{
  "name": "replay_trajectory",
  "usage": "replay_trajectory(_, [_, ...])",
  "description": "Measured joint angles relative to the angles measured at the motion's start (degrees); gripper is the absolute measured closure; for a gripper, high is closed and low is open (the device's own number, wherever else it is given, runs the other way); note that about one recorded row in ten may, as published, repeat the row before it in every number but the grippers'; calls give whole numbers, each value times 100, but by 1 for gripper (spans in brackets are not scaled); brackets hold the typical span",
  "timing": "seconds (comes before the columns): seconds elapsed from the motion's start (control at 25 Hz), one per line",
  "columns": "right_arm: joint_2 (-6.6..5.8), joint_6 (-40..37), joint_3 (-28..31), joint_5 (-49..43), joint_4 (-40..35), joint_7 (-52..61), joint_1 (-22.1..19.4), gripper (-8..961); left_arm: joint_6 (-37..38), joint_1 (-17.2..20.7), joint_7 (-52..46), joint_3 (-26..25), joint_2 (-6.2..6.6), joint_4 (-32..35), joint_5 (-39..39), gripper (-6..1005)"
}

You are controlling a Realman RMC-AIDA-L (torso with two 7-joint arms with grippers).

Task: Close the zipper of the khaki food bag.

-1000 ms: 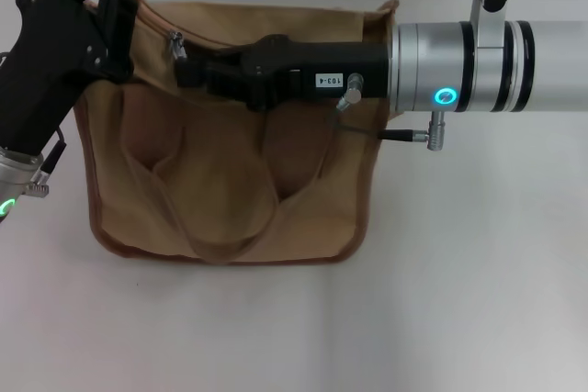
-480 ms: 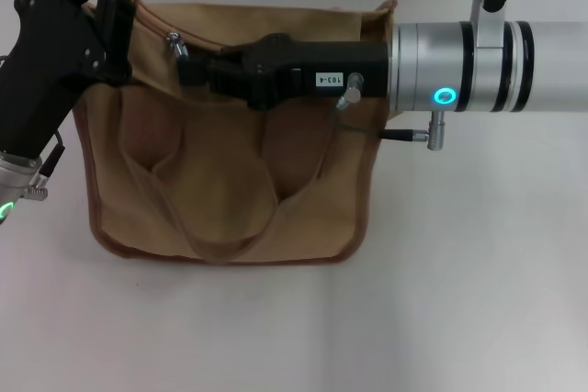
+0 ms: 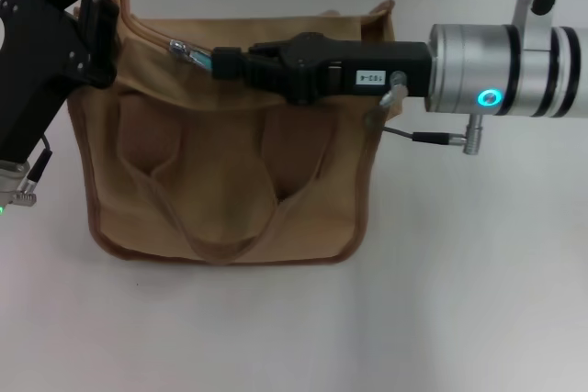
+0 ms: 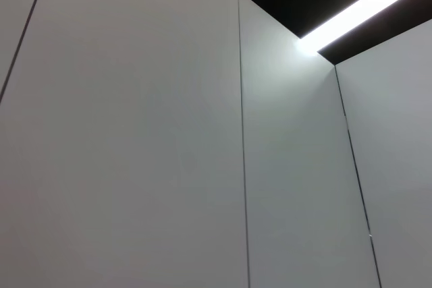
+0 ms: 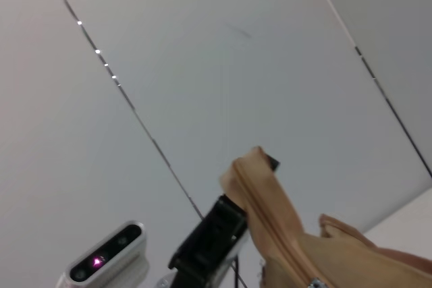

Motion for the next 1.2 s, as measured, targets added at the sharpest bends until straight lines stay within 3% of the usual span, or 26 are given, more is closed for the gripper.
replay_trajectory(0.48, [-72, -74, 455, -598, 11, 234, -109, 950, -18, 95, 0, -121, 18, 27, -6, 948])
replay_trajectory(1.2, [-239, -476, 1481, -1073, 14, 332, -705, 951, -288, 237, 9, -753, 39, 56, -5, 947])
